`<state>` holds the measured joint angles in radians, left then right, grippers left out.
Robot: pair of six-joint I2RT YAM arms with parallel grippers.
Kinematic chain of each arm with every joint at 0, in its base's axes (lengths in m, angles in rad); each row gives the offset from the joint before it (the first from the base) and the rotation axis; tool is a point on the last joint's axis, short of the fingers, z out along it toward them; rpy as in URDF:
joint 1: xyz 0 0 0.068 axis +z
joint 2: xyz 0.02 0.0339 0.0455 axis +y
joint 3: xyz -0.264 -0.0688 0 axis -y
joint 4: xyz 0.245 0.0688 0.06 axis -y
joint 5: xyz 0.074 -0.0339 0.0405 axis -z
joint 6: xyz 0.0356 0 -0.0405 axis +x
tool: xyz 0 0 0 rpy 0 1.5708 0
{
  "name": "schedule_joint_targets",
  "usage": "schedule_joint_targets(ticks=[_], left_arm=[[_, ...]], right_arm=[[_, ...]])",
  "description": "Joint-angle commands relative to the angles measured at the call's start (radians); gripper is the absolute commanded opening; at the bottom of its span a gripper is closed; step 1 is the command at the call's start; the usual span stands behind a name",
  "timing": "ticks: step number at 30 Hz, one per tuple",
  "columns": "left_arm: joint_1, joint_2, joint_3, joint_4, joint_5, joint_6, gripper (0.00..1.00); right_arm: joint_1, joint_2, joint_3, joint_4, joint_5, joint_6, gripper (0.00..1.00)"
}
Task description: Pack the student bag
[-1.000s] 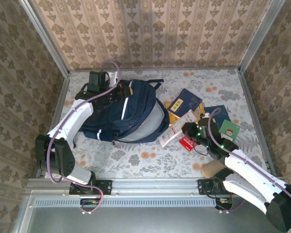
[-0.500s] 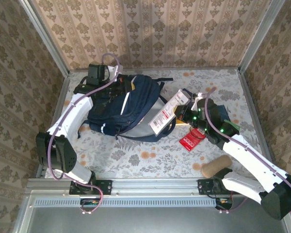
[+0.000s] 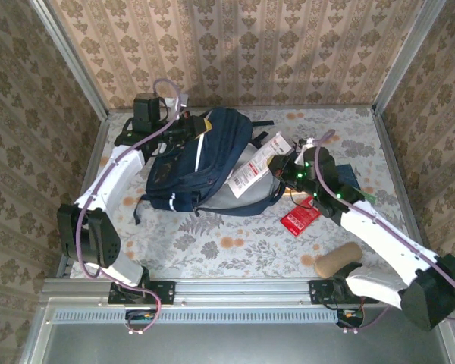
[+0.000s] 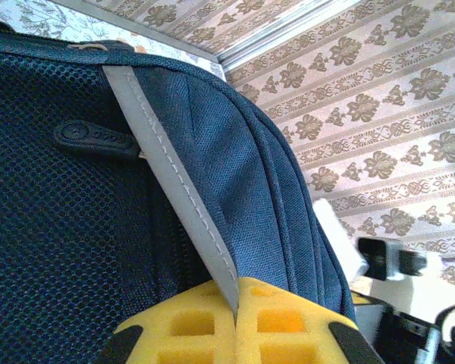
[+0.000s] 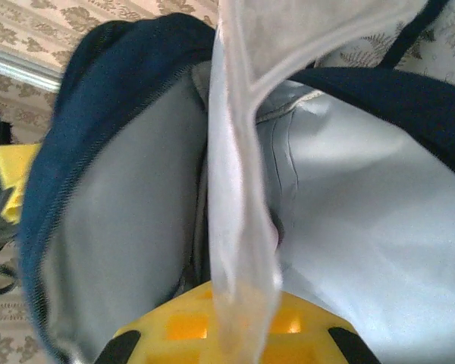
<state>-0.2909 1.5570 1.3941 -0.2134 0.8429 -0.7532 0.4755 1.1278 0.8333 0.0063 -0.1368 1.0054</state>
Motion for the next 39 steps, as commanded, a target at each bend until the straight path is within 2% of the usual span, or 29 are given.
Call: schedule_joint_targets(ticks=[1, 6, 18, 26, 28, 31, 32, 34, 39], left_arm=[[-0.004, -0.031, 0.02, 0.183, 0.089, -0.059, 0.0], [-0.007, -0.037, -0.039, 0.287, 0.119, -0.111, 0.0], [-0.01, -0.02, -0.137, 0.501, 0.129, -0.257, 0.0], [-0.012, -0.001, -0.119, 0.522, 0.171, -0.279, 0.0], [-0.011, 0.0, -0.116, 0.504, 0.171, -0.265, 0.0], [-0.011, -0.002, -0.115, 0.479, 0.167, -0.243, 0.0], [-0.01, -0.001, -0.113, 0.466, 0.165, -0.234, 0.0], [-0.005, -0.007, -0.112, 0.431, 0.154, -0.205, 0.0], [0.017, -0.017, -0.109, 0.369, 0.129, -0.153, 0.0]], right_arm=[[0.006, 0.074, -0.015, 0.212, 0.051, 0.126, 0.0], [0.042, 0.206, -0.026, 0.365, 0.136, 0.171, 0.0], [0.171, 0.547, 0.144, 0.473, 0.163, 0.154, 0.0], [0.207, 0.943, 0.398, 0.689, 0.004, 0.243, 0.02], [0.227, 0.995, 0.471, 0.649, 0.003, 0.211, 0.11], [0.241, 1.03, 0.568, 0.536, -0.015, 0.132, 0.52], [0.242, 1.029, 0.577, 0.513, -0.012, 0.116, 0.58], [0.242, 1.008, 0.553, 0.504, 0.002, 0.094, 0.68], [0.227, 0.901, 0.451, 0.467, 0.037, 0.041, 0.8]])
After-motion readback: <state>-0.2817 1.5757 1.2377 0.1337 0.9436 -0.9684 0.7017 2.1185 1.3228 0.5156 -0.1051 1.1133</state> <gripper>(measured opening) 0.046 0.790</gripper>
